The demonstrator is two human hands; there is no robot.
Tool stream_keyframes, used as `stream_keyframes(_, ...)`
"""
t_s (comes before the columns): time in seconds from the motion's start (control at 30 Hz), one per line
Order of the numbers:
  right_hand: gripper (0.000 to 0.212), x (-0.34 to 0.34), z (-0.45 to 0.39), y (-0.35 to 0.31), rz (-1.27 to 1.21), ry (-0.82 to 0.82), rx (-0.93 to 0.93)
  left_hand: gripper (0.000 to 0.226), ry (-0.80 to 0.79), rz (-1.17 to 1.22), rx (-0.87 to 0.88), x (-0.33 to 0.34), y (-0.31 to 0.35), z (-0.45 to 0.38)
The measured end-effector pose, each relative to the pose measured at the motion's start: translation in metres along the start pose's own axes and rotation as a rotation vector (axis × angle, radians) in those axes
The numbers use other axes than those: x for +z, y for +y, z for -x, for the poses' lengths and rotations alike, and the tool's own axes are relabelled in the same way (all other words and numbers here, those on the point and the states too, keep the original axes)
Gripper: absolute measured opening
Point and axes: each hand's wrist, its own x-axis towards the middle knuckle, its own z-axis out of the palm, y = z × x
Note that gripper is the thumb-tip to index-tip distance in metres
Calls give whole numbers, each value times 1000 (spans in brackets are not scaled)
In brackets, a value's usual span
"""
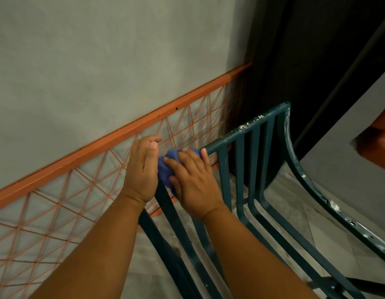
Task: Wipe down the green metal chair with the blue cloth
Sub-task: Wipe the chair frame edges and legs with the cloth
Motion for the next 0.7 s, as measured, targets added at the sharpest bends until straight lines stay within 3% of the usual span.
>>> stream_keyframes(0.13, 36, 1, -26, -18, -24, 99, 302, 42, -20, -65, 44, 1, 2, 0)
stream_keyframes(0.2, 35, 7, -19, -26, -51, 102, 247, 42, -22, -78, 45, 1, 1, 0)
stream_keyframes(0.33, 40, -7, 6, 6, -34, -27, -71, 40, -17, -56, 33, 2, 2, 1)
stream_keyframes(0.37, 39, -13, 2, 16, -18, -40, -65, 39, -21, -60, 40, 2, 2, 1)
stream_keyframes(0.53, 33, -19, -28, 22, -6, 76, 310, 44, -15, -94, 76, 2, 4, 2)
stream_keyframes(0.63, 38, -16, -11, 12, -82, 74, 183, 47, 6, -117, 49, 4, 3, 1)
stream_keyframes(0.7, 29, -28, 1, 17, -299, 174, 186, 43, 32, -176, 34, 7, 5, 0)
